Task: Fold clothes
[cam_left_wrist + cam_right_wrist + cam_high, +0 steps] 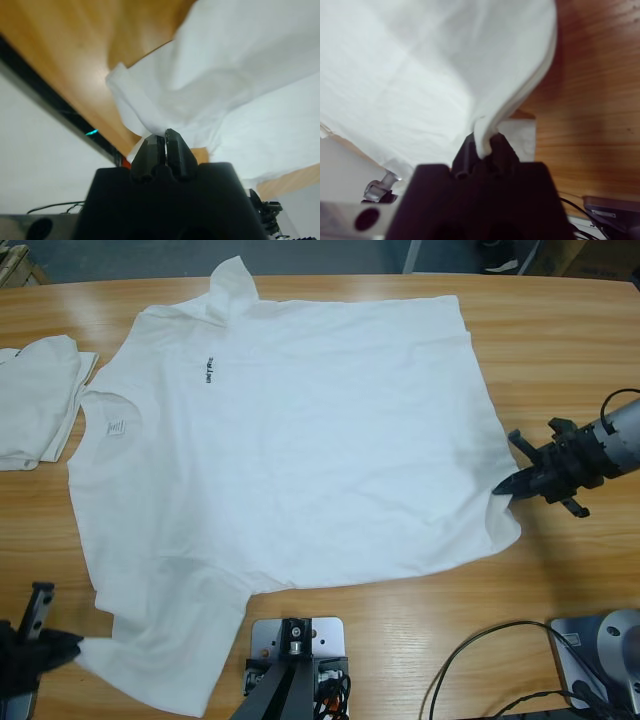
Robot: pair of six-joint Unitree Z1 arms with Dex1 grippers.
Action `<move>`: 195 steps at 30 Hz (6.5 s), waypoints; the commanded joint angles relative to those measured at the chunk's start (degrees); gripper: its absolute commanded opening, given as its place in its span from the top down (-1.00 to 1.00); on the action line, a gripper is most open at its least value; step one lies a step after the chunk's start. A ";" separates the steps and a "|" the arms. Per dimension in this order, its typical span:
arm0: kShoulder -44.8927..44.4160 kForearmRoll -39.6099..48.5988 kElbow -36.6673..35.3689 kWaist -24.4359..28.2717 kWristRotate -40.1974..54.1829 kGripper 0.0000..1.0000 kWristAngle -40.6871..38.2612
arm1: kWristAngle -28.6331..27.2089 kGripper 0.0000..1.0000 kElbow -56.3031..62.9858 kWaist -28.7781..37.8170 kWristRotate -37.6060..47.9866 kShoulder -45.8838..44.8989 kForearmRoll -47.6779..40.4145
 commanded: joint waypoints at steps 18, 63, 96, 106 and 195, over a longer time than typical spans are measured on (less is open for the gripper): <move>7.38 -4.23 -14.83 37.15 41.33 1.00 -3.80 | 2.98 1.00 -15.48 -0.58 -1.06 10.10 6.34; 32.18 -0.72 -41.81 58.87 67.40 1.00 -10.64 | -2.82 1.00 -25.50 -6.07 -1.36 15.14 14.34; 43.85 -1.84 -54.47 59.63 77.26 1.00 -10.64 | -2.73 -1.00 -22.94 -6.31 -0.57 3.49 19.18; 41.87 -1.24 -51.92 58.93 77.24 1.00 -10.55 | -16.18 -0.70 -32.80 11.86 -38.01 4.01 33.43; 31.09 -1.24 -41.02 60.21 77.82 1.00 -10.39 | -34.94 -0.59 -31.64 11.79 -58.98 20.54 -3.27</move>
